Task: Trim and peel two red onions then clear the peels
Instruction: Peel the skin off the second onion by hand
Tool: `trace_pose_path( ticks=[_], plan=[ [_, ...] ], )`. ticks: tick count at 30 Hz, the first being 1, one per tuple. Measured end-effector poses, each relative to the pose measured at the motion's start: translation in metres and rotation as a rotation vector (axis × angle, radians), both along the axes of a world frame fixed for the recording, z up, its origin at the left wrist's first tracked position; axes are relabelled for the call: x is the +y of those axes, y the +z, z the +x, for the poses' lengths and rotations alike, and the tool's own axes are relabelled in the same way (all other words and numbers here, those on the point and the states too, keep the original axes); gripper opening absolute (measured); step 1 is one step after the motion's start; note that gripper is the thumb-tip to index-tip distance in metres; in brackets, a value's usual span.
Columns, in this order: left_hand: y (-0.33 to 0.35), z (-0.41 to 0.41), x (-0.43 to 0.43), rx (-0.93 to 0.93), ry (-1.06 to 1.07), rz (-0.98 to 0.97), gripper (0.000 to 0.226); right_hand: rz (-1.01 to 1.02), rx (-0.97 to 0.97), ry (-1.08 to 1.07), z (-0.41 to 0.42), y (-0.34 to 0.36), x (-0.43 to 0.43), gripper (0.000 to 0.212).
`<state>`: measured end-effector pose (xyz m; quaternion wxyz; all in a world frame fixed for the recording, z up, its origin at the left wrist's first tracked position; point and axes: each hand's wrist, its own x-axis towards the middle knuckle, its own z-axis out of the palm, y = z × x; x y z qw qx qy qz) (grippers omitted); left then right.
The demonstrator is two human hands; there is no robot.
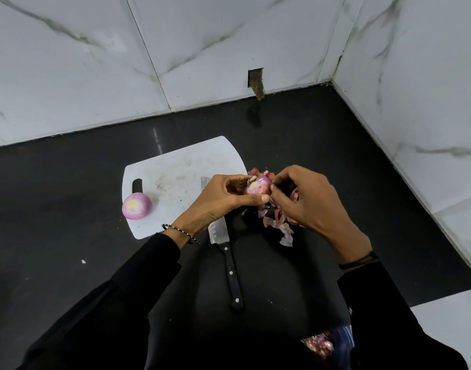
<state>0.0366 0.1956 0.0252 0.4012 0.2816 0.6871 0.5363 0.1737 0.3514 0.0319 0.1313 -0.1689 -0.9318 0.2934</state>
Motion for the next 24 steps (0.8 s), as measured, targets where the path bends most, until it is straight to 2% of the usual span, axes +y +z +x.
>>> trace_pose_path(
  ticks=[3, 6, 11, 16, 19, 24],
  plan=[
    [0.001, 0.001, 0.0, -0.018, -0.009, -0.022, 0.032, 0.02, -0.062, -0.012, -0.003, -0.001, -0.002, 0.018],
    [0.0, 0.001, 0.001, -0.022, 0.007, -0.045, 0.033, 0.022, -0.108, -0.013, -0.004, -0.002, -0.004, 0.019],
    [-0.004, -0.002, 0.003, -0.034, 0.021, -0.049, 0.025, -0.105, -0.051, -0.027, -0.003, -0.004, -0.011, 0.02],
    [-0.002, -0.005, 0.003, 0.005, 0.019, -0.053, 0.031, -0.262, 0.023, -0.05, -0.003, -0.005, -0.015, 0.035],
    [-0.003, -0.005, 0.003, 0.011, 0.026, -0.048, 0.043, -0.422, 0.076, -0.05, -0.001, -0.003, -0.02, 0.025],
    [-0.006, -0.005, 0.003, -0.019, -0.043, -0.064, 0.045, -0.695, 0.113, -0.106, 0.001, -0.002, -0.023, 0.011]
  ],
)
